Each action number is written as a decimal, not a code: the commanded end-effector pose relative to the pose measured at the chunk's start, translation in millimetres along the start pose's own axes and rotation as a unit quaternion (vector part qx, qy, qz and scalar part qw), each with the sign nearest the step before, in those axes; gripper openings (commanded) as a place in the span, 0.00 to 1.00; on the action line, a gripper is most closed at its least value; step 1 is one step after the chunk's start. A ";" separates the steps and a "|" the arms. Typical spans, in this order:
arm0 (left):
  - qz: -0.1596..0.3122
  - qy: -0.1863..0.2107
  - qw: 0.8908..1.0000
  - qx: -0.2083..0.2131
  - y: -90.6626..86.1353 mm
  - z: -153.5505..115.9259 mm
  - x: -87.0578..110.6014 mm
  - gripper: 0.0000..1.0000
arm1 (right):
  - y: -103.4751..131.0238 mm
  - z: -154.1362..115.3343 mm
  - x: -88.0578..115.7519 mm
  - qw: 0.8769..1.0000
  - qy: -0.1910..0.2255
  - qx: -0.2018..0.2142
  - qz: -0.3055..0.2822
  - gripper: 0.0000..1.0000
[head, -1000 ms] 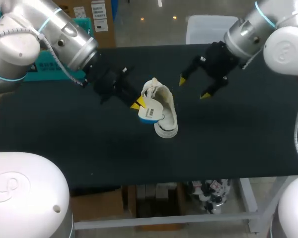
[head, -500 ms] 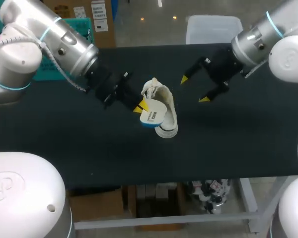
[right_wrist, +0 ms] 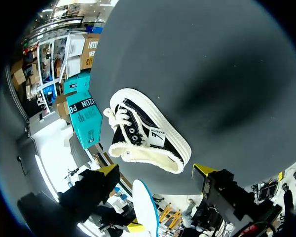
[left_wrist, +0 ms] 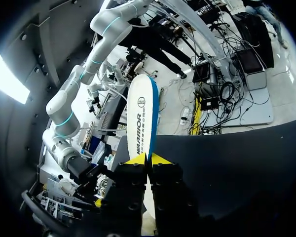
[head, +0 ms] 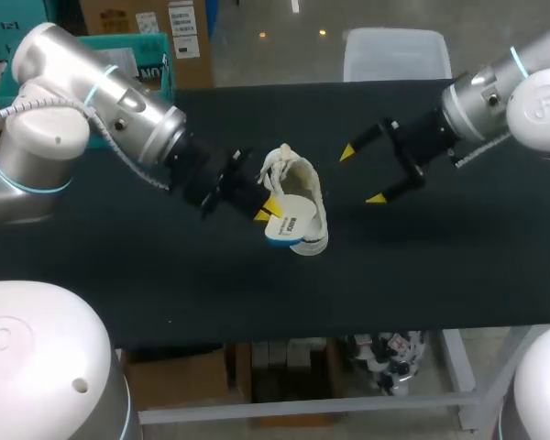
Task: Open the shoe tongue, take the insole out of the shoe, put the insole back into the shoe, and pack the shoe into the shoebox
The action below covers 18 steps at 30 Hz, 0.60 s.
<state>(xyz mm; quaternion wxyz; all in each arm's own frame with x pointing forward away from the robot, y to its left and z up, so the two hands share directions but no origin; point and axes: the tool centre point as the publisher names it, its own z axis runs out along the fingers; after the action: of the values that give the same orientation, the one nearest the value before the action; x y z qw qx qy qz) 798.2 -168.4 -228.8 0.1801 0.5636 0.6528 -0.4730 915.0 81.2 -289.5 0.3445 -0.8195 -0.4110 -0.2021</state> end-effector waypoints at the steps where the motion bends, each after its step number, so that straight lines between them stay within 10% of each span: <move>1: -0.004 -0.013 1.000 0.018 14.8 1.5 9.6 0.00 | 2.5 -0.3 1.7 1.000 -0.002 0.004 0.000 1.00; 18: 0.011 -0.042 0.998 0.034 30.0 0.5 12.8 0.00 | -21.9 47.3 3.5 0.994 0.090 0.044 0.035 1.00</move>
<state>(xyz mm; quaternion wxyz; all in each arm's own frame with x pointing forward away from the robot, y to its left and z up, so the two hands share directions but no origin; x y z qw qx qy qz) 817.0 -161.4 -247.8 0.1951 0.5556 0.6251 -0.5123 902.7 125.2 -299.5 0.4117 -0.8027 -0.3654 -0.2296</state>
